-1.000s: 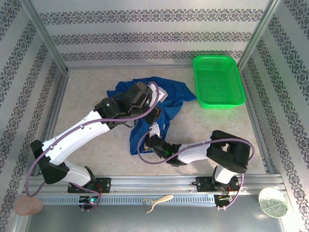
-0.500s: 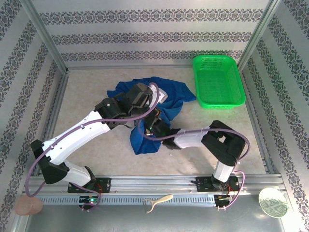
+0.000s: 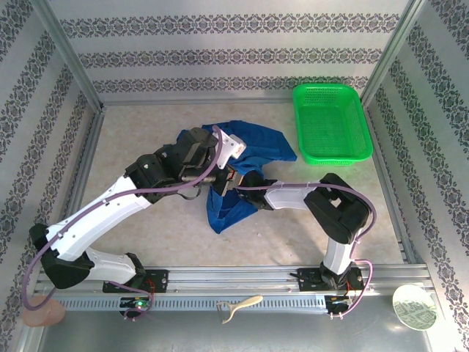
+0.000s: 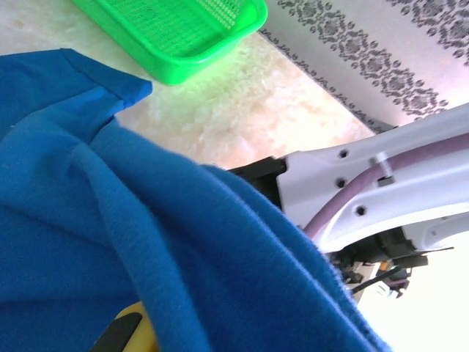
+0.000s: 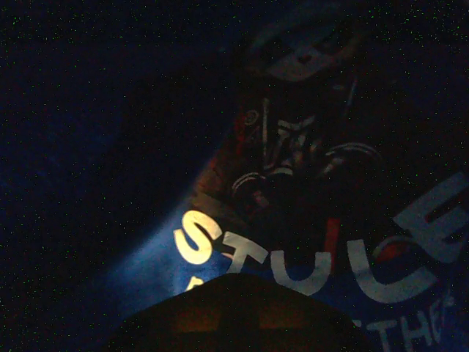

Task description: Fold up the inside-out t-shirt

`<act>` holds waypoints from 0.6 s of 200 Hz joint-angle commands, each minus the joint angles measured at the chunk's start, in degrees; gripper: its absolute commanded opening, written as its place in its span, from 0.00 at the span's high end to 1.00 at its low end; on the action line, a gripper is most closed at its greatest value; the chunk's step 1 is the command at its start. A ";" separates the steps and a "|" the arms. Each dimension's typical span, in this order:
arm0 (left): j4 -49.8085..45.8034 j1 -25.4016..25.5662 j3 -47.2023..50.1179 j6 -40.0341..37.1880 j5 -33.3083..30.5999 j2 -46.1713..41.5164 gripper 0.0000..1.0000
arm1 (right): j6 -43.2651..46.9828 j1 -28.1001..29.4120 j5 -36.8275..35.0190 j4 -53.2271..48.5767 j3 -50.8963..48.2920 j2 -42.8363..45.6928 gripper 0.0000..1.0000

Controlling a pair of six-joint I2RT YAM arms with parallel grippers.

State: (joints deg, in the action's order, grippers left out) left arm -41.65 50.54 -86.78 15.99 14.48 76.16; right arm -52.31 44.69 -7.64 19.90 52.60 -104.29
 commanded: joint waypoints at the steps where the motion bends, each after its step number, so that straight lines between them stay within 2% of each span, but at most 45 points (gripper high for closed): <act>1: 7.27 2.11 -0.15 5.25 6.03 0.31 1.00 | -6.54 -1.22 -0.78 -4.59 2.83 -3.64 0.99; 15: 10.72 4.12 -0.97 8.10 7.95 1.11 1.00 | -9.81 -2.43 0.01 -5.29 5.17 -6.43 0.97; 33: 12.70 9.03 -4.57 9.47 7.73 2.21 1.00 | -12.43 -4.28 2.45 -5.40 8.31 -9.91 0.88; 52: 13.54 13.32 -7.89 9.84 6.88 2.71 1.00 | -13.48 -6.00 4.78 -5.53 11.58 -12.42 0.71; 67: 13.87 13.86 -7.33 10.29 6.12 1.81 1.00 | -13.04 -6.79 6.35 -6.59 14.01 -13.36 0.57; 85: 13.66 13.75 -4.28 9.87 2.32 0.07 1.00 | -13.07 -7.32 6.27 -7.53 14.81 -13.42 0.43; 120: 20.17 13.96 -0.84 14.57 7.31 -1.43 1.00 | -12.49 -7.69 3.00 -16.74 18.68 -13.13 0.24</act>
State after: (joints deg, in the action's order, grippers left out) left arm -28.99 64.03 -88.86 26.50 18.35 76.34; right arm -64.55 37.47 -2.33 11.70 67.70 -116.46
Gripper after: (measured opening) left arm 0.056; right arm 0.713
